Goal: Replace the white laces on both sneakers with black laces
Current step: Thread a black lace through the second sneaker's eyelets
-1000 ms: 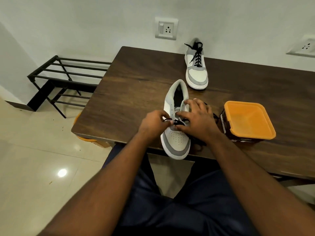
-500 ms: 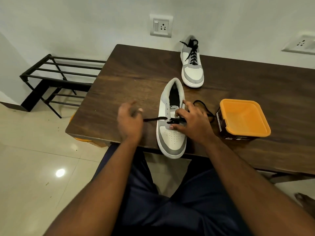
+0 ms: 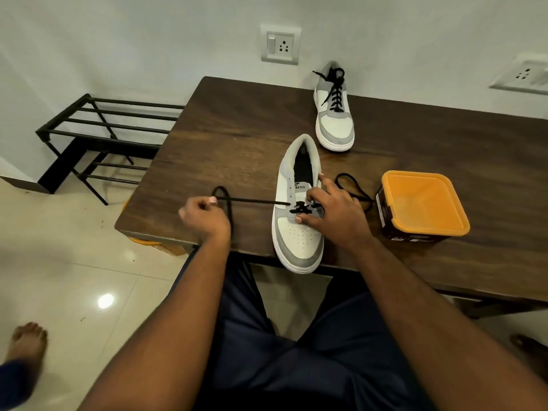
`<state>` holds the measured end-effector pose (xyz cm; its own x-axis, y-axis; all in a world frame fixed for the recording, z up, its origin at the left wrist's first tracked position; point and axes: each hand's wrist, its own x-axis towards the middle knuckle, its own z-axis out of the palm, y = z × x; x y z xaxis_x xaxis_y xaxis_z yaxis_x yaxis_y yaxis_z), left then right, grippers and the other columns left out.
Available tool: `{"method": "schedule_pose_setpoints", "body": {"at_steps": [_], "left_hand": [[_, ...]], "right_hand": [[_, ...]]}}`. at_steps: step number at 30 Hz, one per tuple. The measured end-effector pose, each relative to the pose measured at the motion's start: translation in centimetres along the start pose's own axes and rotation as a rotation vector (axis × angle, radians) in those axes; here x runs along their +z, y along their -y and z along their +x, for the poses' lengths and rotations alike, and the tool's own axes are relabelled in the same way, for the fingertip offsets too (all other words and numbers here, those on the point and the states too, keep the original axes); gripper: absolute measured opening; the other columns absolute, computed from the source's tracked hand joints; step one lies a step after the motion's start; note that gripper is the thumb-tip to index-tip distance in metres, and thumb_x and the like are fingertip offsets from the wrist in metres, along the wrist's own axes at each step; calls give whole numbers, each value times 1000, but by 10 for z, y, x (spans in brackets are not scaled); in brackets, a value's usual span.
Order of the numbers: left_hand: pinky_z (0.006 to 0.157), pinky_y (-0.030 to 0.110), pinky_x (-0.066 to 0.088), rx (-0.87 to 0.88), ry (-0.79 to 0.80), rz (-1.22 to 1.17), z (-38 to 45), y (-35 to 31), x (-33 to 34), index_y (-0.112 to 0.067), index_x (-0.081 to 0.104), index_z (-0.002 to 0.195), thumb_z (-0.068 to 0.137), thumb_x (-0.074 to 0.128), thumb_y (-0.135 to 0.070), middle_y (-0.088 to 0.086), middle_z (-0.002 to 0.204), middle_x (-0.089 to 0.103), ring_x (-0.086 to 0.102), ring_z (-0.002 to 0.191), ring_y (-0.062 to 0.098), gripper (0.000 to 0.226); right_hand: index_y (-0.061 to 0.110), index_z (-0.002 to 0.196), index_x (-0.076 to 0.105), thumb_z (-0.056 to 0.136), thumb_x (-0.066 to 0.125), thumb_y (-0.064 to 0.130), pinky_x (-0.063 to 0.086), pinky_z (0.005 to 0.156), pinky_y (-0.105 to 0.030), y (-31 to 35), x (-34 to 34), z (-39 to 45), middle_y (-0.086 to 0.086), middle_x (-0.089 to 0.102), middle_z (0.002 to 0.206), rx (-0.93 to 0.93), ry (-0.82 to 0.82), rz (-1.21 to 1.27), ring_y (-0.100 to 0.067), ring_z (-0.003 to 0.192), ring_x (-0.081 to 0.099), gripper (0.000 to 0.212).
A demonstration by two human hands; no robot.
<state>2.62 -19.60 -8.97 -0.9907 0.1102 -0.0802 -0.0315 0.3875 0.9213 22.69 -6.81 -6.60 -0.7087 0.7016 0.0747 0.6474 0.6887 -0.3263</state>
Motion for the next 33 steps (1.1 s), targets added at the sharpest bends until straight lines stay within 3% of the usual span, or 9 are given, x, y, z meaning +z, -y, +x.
{"method": "schedule_pose_setpoints", "body": {"at_steps": [5, 7, 9, 14, 16, 19, 26, 30, 33], "left_hand": [[87, 21, 39, 330, 286, 65, -39, -13, 5, -18, 53, 132, 93, 64, -17, 1, 135, 49, 50, 113, 11, 40], [85, 15, 42, 374, 520, 66, -52, -18, 16, -19, 59, 127, 94, 62, -21, -3, 125, 57, 54, 109, 8, 33], [83, 25, 52, 372, 661, 104, -59, -18, 25, -18, 67, 110, 93, 64, -28, -3, 109, 64, 62, 97, 10, 19], [73, 29, 48, 435, 668, 230, -54, -20, 25, -22, 66, 83, 91, 67, -26, -6, 90, 61, 60, 80, 10, 9], [74, 26, 42, 393, 544, 261, -38, -19, 16, -24, 67, 83, 92, 66, -26, -7, 92, 58, 60, 83, 12, 9], [80, 30, 46, 358, 439, 308, -24, -10, 2, -19, 72, 88, 91, 68, -29, -6, 99, 52, 61, 86, 18, 11], [85, 26, 41, 450, 591, 337, -39, -11, -1, -29, 57, 133, 91, 68, -32, -13, 121, 42, 49, 100, 5, 44], [86, 27, 46, 491, 747, 368, -45, -24, 12, -23, 70, 114, 90, 68, -31, -10, 107, 54, 61, 102, 13, 25], [78, 31, 46, 484, 677, 502, -40, -32, 11, -21, 73, 96, 91, 66, -27, -4, 99, 55, 61, 93, 20, 10]], "right_hand": [[30, 111, 54, 78, 67, 59, 41, 97, -46, 0, 2, 0, 3, 29, 156, 3, 15, 18, -25, 123, 49, 46], [30, 110, 54, 78, 67, 59, 42, 97, -47, 0, 4, 0, 3, 28, 156, 5, 19, 25, -25, 122, 50, 46], [30, 109, 53, 78, 66, 60, 44, 96, -48, 0, 5, 0, 2, 28, 156, 8, 20, 28, -25, 122, 51, 45], [31, 107, 53, 78, 65, 61, 46, 95, -48, -3, 6, -1, 4, 29, 156, 17, 22, 24, -25, 120, 53, 44], [33, 106, 52, 78, 63, 63, 47, 94, -48, -3, 5, -1, 6, 29, 156, 24, 30, 36, -24, 119, 54, 43], [35, 103, 50, 78, 62, 65, 48, 93, -48, -2, 5, 0, 7, 29, 155, 23, 42, 35, -23, 115, 55, 40], [35, 99, 48, 79, 63, 62, 49, 91, -46, 0, 8, 0, 5, 27, 157, 27, 53, 77, -22, 116, 56, 37], [33, 100, 49, 80, 65, 58, 49, 92, -47, 3, 5, 0, 5, 23, 159, 38, 72, 66, -23, 117, 56, 35], [35, 97, 47, 80, 64, 59, 48, 92, -47, 3, 2, 0, 6, 25, 158, 45, 77, 68, -21, 116, 56, 34]]}}
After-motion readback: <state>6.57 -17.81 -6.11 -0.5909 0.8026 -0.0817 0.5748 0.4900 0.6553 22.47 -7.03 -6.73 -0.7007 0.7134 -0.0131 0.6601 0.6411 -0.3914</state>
